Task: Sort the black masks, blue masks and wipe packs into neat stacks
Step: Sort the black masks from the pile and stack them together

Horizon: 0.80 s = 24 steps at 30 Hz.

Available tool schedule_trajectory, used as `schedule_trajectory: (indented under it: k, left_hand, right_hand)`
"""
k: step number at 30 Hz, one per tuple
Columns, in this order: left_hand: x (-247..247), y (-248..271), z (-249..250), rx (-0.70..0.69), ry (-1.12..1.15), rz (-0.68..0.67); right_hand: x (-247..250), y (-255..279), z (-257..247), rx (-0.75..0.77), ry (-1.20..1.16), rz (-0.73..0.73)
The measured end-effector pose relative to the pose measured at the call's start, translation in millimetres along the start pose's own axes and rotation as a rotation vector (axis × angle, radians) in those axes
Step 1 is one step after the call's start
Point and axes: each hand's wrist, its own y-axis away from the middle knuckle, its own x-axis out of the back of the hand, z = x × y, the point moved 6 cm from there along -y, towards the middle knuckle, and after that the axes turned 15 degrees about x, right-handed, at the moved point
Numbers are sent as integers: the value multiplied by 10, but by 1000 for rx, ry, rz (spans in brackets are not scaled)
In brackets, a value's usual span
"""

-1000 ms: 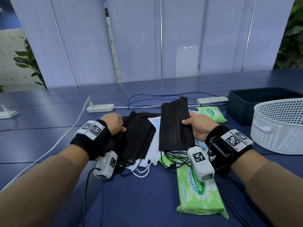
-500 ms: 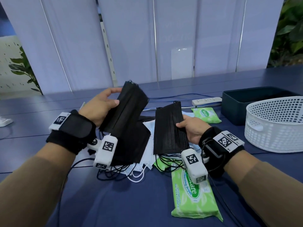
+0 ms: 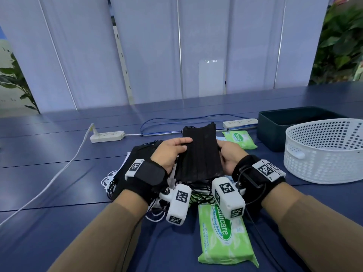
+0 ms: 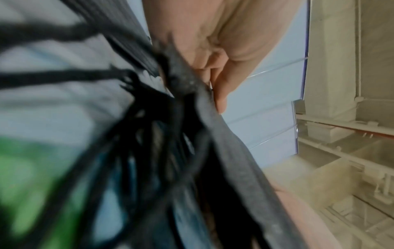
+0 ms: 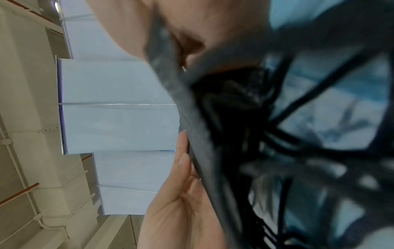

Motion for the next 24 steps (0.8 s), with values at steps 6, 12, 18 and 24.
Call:
schedule_trajectory:
  k: [6,12,18,24]
  left_hand:
    - [-3,24,98,-60,-110,54]
    - [70,44,159,-65,-7,96]
    - [-78,445,654,-379,-47,-109]
    - [-193,453,554,-412,-62,-37]
  right_hand:
    - [-37,2,-6,-16,-18,-63]
    - [-168,75,-328,323,205,-152]
    - [-352,304,-851,735,261,-286]
    - [-291,351,-779,782,363,-123]
